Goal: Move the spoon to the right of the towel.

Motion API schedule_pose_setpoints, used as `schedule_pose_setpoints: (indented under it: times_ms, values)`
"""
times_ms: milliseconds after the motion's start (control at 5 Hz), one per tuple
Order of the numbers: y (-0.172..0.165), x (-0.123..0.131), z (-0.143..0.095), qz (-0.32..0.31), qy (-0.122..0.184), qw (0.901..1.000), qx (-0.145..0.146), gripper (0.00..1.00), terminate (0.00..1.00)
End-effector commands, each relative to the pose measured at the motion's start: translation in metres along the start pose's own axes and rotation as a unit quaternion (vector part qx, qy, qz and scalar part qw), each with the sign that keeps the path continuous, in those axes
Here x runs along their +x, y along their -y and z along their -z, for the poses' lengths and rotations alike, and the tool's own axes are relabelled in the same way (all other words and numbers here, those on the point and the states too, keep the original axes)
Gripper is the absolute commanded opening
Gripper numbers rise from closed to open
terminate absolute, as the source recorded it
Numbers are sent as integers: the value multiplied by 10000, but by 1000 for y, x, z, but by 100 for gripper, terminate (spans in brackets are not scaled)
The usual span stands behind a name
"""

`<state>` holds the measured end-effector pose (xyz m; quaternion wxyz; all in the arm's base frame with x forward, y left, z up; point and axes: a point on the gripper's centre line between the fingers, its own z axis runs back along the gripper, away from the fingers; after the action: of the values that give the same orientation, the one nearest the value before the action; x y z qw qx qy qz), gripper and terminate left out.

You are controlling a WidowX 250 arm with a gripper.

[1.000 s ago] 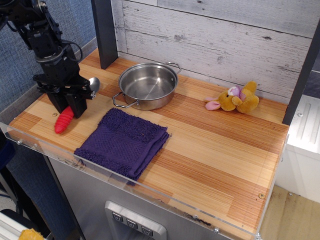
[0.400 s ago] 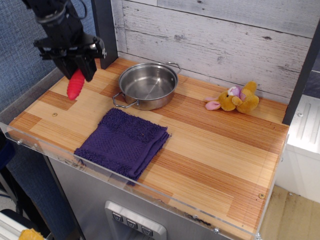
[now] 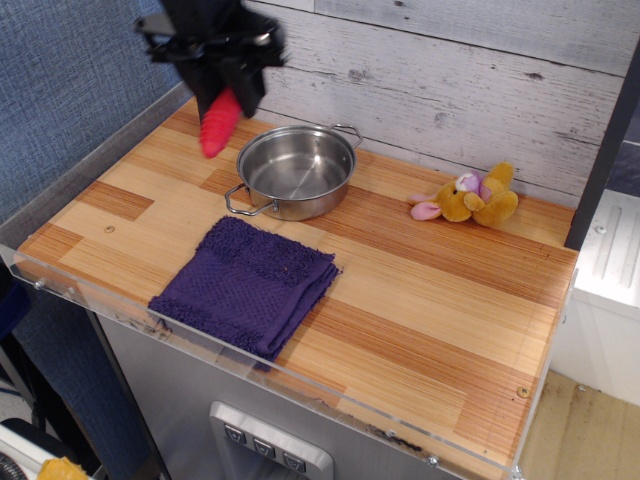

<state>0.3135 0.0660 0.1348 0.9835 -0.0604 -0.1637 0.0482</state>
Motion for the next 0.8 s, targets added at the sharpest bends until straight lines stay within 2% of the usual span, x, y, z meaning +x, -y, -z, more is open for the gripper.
schedule_pose_setpoints:
  times_ms: [0, 200, 600]
  values:
    - [68, -12, -13, 730, 79, 9967, -354, 0, 0]
    - [82, -34, 0, 889, -130, 9953, -350, 0, 0]
    - [98, -70, 12, 735, -393, 9956, -428, 0, 0]
